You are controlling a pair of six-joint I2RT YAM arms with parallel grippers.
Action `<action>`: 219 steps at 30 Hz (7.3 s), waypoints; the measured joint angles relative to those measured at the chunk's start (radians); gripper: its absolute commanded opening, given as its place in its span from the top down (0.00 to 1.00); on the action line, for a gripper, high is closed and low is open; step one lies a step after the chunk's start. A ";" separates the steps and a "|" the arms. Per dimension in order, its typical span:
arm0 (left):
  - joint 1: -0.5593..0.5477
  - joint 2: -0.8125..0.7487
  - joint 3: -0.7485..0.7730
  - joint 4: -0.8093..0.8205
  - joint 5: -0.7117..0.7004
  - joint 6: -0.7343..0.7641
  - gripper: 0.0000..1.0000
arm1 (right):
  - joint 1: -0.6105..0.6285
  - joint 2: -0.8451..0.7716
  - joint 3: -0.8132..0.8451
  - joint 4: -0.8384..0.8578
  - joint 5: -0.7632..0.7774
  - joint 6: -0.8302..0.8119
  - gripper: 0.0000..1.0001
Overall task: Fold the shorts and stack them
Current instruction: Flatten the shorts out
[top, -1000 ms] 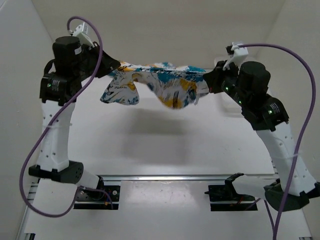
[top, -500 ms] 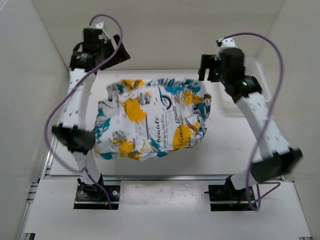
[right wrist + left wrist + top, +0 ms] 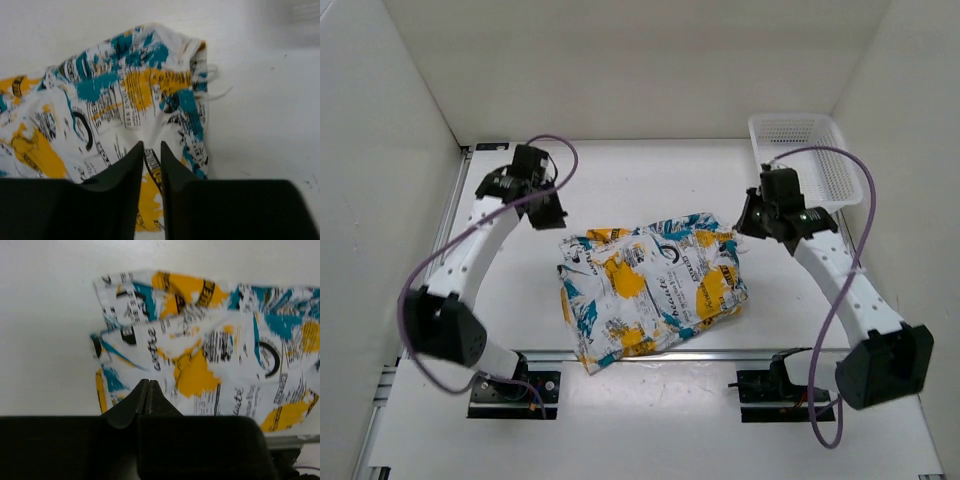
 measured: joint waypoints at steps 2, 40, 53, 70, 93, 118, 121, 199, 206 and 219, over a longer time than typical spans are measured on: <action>-0.059 -0.154 -0.156 0.019 0.014 -0.042 0.83 | 0.000 -0.098 -0.114 -0.006 -0.023 0.034 0.84; -0.087 0.224 -0.064 0.106 0.031 -0.111 0.90 | -0.060 -0.184 -0.544 0.158 -0.242 0.412 1.00; 0.045 0.335 0.547 -0.135 -0.005 -0.027 0.90 | 0.007 -0.088 -0.060 0.141 -0.105 0.299 1.00; 0.037 0.070 0.344 -0.245 0.063 0.132 0.36 | 0.019 -0.306 -0.320 -0.019 0.010 0.269 1.00; -0.256 -0.340 -0.677 0.025 0.191 -0.197 0.10 | 0.018 -0.210 -0.384 -0.018 0.049 0.233 1.00; -0.365 -0.063 -0.520 0.087 0.021 -0.270 0.90 | 0.018 -0.225 -0.384 -0.020 0.048 0.232 1.00; -0.352 -0.083 -0.418 0.032 -0.013 -0.245 0.90 | 0.018 -0.225 -0.384 -0.019 0.048 0.230 1.00; -0.405 -0.020 -0.678 0.129 0.103 -0.328 0.90 | 0.035 -0.357 -0.569 -0.046 0.045 0.350 1.00; -0.356 -0.047 -0.475 0.019 0.005 -0.297 0.90 | 0.035 -0.269 -0.538 0.013 0.013 0.342 1.00; -0.295 0.098 -0.393 -0.016 -0.031 -0.227 0.40 | 0.035 -0.263 -0.507 0.042 0.013 0.326 1.00</action>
